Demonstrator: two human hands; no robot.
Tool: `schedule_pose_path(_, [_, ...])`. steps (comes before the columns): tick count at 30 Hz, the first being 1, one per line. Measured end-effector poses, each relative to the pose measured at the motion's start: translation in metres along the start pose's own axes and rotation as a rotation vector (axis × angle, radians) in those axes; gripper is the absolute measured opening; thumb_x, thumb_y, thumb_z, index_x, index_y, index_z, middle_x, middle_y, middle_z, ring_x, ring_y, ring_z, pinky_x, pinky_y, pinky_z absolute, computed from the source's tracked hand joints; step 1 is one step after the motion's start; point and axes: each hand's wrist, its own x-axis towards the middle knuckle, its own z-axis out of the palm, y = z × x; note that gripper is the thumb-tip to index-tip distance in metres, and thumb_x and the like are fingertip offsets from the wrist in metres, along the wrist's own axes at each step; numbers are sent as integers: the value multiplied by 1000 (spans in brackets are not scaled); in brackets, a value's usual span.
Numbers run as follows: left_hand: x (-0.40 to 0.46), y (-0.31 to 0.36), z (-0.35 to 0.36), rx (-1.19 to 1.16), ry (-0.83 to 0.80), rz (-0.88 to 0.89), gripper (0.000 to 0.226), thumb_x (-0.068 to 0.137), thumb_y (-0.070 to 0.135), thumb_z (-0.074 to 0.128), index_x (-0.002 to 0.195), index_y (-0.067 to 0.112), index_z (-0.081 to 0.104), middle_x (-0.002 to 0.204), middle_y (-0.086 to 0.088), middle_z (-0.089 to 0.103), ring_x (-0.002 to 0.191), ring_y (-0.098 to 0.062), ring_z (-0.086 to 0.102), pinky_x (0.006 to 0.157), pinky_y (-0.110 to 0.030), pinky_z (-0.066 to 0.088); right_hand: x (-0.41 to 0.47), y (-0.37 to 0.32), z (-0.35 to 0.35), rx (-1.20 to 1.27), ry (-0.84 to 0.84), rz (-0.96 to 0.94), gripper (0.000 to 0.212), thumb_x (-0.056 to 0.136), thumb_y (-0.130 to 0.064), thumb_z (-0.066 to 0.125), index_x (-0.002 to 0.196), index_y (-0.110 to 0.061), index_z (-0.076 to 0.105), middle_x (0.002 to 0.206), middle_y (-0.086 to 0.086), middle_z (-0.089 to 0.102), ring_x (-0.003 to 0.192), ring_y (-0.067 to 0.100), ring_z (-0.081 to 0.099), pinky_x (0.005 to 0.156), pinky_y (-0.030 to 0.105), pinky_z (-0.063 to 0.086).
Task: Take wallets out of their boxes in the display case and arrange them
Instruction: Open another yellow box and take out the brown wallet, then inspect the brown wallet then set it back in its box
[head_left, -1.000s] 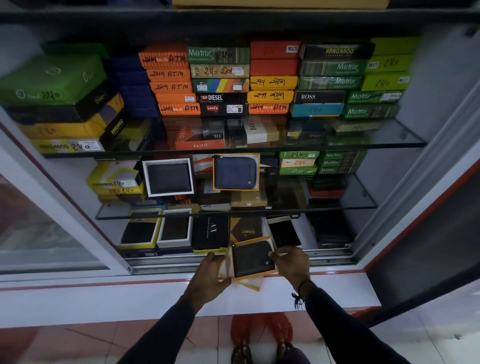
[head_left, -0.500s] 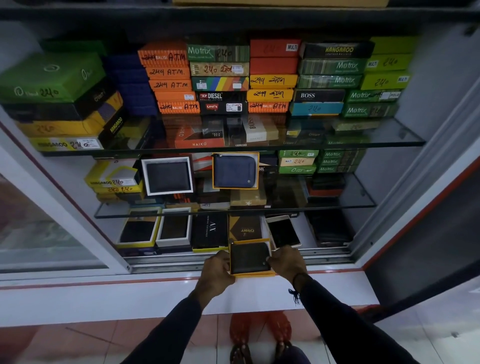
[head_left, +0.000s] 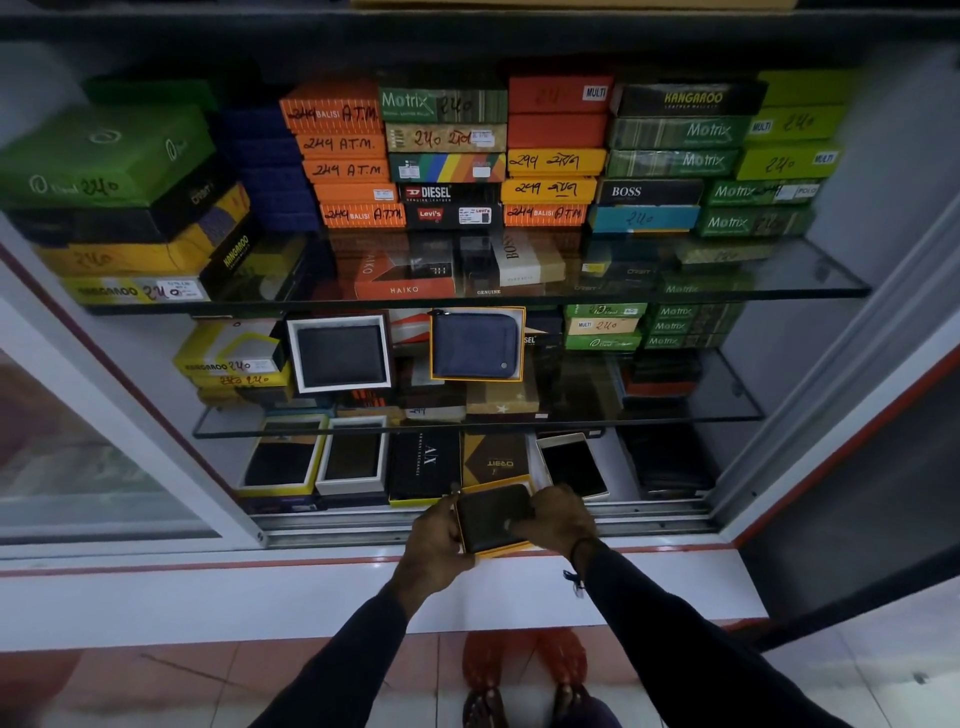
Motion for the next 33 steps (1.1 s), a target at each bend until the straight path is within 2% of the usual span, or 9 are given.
schedule_pose_path(4, [3, -2, -3, -6, -8, 20, 78, 61, 10, 92, 128, 19, 52, 115, 2, 69, 108, -23, 68, 82, -33, 62, -10, -17, -11, 347, 127, 108, 23, 71, -33, 85, 76, -18, 67, 82, -2, 67, 87, 15, 66, 70, 23, 51])
schedule_pose_path(7, [4, -1, -6, 1, -40, 19, 84, 60, 9, 93, 132, 17, 50, 117, -2, 69, 108, -24, 68, 80, -29, 61, -14, -30, -8, 495, 142, 53, 31, 66, -20, 89, 75, -23, 60, 92, -5, 66, 91, 14, 64, 62, 17, 49])
schedule_pose_path(11, [2, -1, -21, -177, -71, 23, 86, 51, 19, 97, 123, 35, 51, 127, -1, 61, 113, -24, 63, 88, -43, 61, -15, -28, -19, 726, 119, 80, 28, 68, -9, 87, 73, -21, 63, 99, 5, 71, 91, 22, 69, 71, 33, 60])
schedule_pose_path(14, [3, -1, -35, -340, -88, 20, 93, 46, 33, 99, 129, 29, 57, 124, -5, 61, 110, -25, 65, 87, -38, 61, -22, -16, -39, 956, -26, 130, 20, 78, -5, 78, 82, -14, 61, 95, 12, 70, 86, 26, 68, 69, 36, 56])
schedule_pose_path(17, [1, 11, -45, -404, -117, 64, 77, 63, 18, 93, 132, 21, 59, 119, -4, 64, 103, -24, 66, 82, -29, 60, -32, -3, -52, 1078, -199, 132, 15, 85, -9, 73, 93, -11, 60, 111, 19, 68, 101, 30, 66, 81, 38, 55])
schedule_pose_path(22, [0, 16, -52, -551, -204, 78, 55, 66, 32, 87, 117, 19, 71, 115, -14, 71, 107, -30, 68, 92, -44, 58, -42, 16, -51, 1246, -337, 126, 38, 89, -25, 69, 119, -2, 63, 123, 21, 66, 111, 31, 63, 96, 39, 51])
schedule_pose_path(27, [-3, 22, -37, -941, -342, -57, 60, 58, 41, 91, 102, 4, 74, 99, -18, 72, 85, -24, 68, 70, -32, 54, -49, 16, -36, 1382, -517, 117, 46, 88, -14, 67, 131, -1, 58, 130, 21, 65, 121, 39, 62, 105, 49, 49])
schedule_pose_path(29, [-3, 26, -31, -962, -369, -56, 66, 56, 41, 92, 105, 2, 71, 99, -20, 71, 84, -24, 68, 70, -30, 55, -53, 4, -31, 1341, -563, 70, 31, 95, -5, 57, 125, 3, 62, 120, 19, 71, 113, 34, 68, 99, 40, 55])
schedule_pose_path(33, [-3, 26, -34, -949, -360, -52, 71, 50, 42, 95, 103, 1, 70, 93, -17, 70, 82, -22, 68, 69, -30, 56, -46, 4, -34, 1297, -392, 111, 17, 96, 0, 52, 101, 1, 69, 87, 15, 75, 76, 19, 73, 69, 24, 61])
